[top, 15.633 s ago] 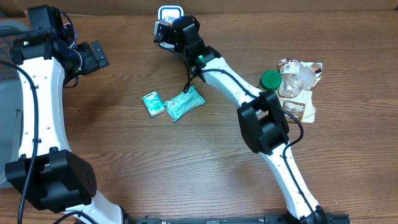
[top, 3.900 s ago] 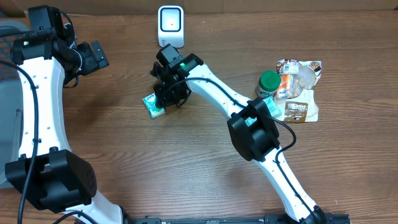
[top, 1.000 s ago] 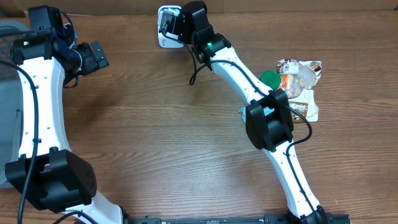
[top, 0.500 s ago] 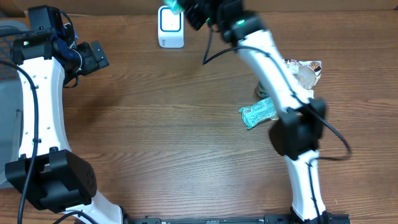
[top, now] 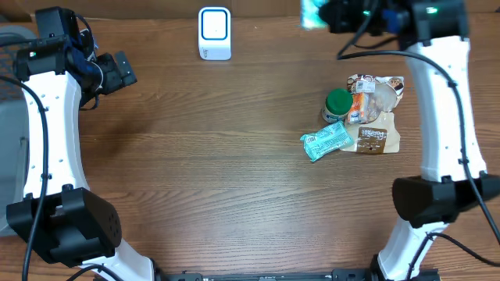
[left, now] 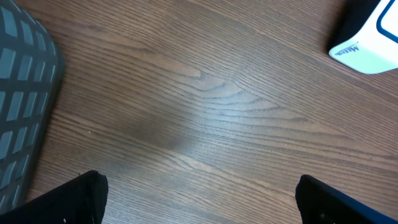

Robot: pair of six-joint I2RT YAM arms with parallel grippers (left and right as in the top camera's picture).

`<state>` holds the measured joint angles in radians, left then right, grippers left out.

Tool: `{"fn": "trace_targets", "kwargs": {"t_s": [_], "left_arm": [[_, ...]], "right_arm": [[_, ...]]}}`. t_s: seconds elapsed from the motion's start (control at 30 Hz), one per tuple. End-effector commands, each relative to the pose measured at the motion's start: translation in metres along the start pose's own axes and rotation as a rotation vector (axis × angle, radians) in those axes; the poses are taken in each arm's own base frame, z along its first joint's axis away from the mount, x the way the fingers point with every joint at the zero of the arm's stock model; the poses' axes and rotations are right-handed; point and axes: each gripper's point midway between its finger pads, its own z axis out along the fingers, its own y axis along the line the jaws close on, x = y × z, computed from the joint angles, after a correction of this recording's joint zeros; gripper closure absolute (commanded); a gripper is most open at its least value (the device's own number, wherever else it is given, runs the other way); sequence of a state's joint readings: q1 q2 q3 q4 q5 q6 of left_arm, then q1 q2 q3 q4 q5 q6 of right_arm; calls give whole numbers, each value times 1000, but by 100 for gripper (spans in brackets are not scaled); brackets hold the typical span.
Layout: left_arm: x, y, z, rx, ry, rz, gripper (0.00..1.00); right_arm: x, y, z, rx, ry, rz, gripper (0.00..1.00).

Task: Scan the item barcode
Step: 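Carry the Kleenex pack to the right pile and release it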

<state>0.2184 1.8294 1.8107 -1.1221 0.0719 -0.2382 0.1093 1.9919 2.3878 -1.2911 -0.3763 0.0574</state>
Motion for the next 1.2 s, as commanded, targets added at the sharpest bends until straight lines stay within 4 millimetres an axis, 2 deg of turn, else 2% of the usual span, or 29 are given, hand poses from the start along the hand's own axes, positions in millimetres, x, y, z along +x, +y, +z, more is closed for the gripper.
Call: {"fn": "trace_targets", "kwargs": {"t_s": [0.0,0.17,0.37,0.43,0.63,0.73,0.77,0.87,0.93,1.0,1.07,1.17], "left_arm": [[-1,1,-3,4,-7,-23,0],[-1,1,-3,4,-7,-23,0],[-1,1,-3,4,-6,-24,0],[-1,1,-3,4,-6,-24,1],[-1,1,-3,4,-7,-24,0],[-1,1,-3,4,-7,-24,1],[-1,1,-3,3,-7,-23,0],[-1,1,-3,4,-7,-24,0],[-1,1,-3,3,-7,-24,0],[-1,1,-3,3,-7,-24,0],[-1,1,-3,3,-7,-24,0],[-1,1,-3,3,-7,-24,1]], "right_arm": [[5,-17,-36,90,-15,57,96],[45,-73,-51,298,129,164,96],[74,-117,-51,379,224,265,96],[84,-130,-46,398,256,290,96],[124,-169,-12,456,350,338,96],[141,-185,6,467,371,354,89],[146,-190,9,473,377,358,82],[159,-199,15,481,398,378,79],[163,-200,14,482,408,386,70],[162,-198,11,477,408,387,53],[158,-192,8,459,399,389,42],[144,-176,-3,410,359,383,39]]}}
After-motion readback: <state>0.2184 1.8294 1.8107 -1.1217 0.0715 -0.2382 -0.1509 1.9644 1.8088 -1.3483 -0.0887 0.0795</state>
